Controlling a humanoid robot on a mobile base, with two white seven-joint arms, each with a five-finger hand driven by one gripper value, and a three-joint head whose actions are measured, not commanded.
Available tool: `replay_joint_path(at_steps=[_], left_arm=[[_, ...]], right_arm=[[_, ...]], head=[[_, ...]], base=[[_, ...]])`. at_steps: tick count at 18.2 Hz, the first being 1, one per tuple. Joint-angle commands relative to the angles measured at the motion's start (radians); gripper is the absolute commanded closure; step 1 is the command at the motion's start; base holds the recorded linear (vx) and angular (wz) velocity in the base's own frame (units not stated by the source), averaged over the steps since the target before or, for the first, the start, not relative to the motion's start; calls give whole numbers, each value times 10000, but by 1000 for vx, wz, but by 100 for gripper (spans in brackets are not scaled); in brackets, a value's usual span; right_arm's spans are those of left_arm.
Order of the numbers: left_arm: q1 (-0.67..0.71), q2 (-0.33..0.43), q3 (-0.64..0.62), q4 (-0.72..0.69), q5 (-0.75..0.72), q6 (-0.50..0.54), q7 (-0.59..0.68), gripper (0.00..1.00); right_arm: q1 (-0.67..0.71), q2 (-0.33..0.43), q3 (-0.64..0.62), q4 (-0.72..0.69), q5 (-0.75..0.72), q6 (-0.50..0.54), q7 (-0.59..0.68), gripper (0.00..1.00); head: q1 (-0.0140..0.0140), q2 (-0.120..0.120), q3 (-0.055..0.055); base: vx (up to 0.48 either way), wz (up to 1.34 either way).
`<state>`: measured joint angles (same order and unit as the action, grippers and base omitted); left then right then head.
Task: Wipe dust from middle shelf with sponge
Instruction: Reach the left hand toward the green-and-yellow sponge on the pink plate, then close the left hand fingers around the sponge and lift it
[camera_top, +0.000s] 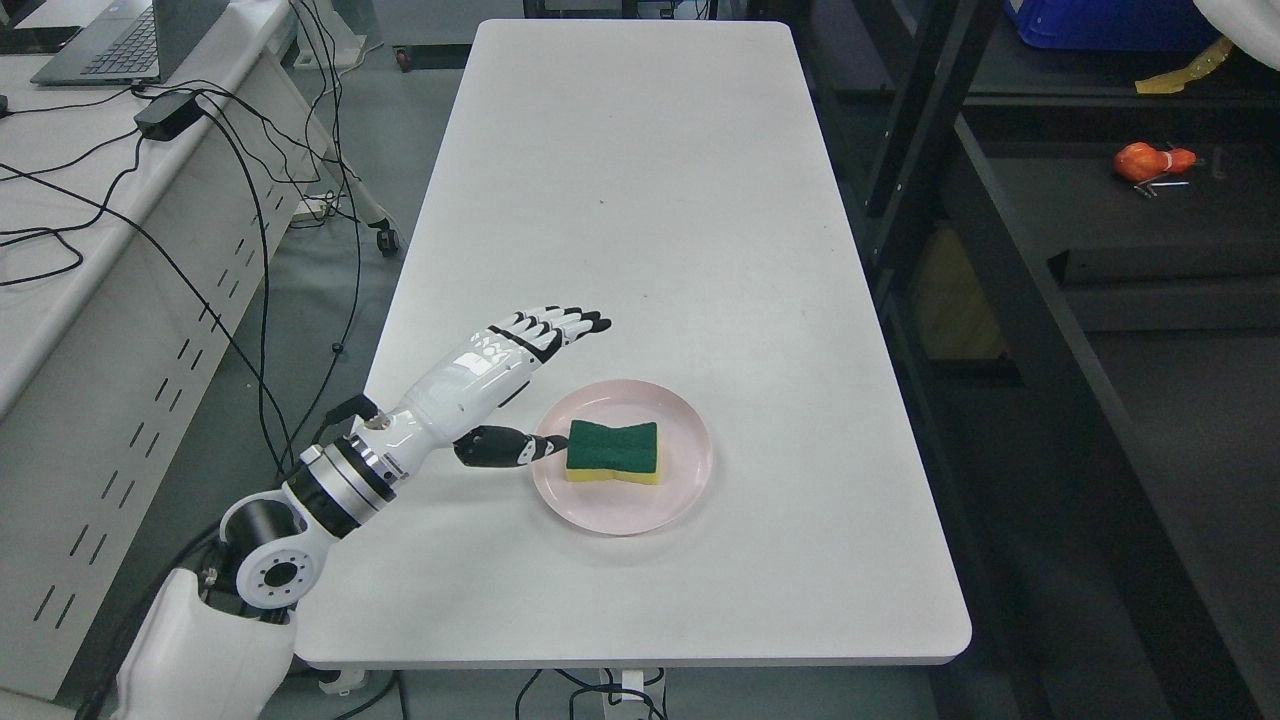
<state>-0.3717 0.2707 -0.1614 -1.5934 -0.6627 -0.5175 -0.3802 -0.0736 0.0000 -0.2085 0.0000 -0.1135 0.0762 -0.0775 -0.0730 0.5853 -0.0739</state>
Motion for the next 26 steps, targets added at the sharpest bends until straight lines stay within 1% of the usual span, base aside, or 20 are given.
replay_joint_path(at_steps=[1, 7, 10, 13, 18, 21, 26], left_arm=[[-869, 545, -1515, 1023, -3021, -102, -308, 4], [-1100, 499, -1898, 1254, -3465, -86, -355, 5], [-1421, 392, -2082, 1605, -3697, -86, -355, 5], [-1805, 178, -2481, 1959, -3697, -86, -355, 5], [-1836, -129, -2895, 2205, -3727, -86, -340, 6], [-1805, -328, -3034, 2328, -3712, -71, -340, 11], [-1774, -421, -2819, 2267, -3667, -71, -340, 26]], right_arm=[[0, -175, 14, -175, 0, 5, 38, 0], [0, -175, -2, -175, 0, 5, 38, 0], [0, -175, -2, -175, 0, 5, 38, 0], [0, -175, -2, -175, 0, 5, 38, 0], [0, -175, -2, -175, 0, 5, 38, 0], [0, -175, -2, -175, 0, 5, 38, 0], [0, -175, -2, -175, 0, 5, 38, 0]], head=[[0, 0, 0], [0, 0, 0], [0, 0, 0], [0, 0, 0], [0, 0, 0], [0, 0, 0], [0, 0, 0]], base=[[-36, -109], [-15, -41], [0, 0], [0, 0], [0, 0], [0, 0], [0, 0]])
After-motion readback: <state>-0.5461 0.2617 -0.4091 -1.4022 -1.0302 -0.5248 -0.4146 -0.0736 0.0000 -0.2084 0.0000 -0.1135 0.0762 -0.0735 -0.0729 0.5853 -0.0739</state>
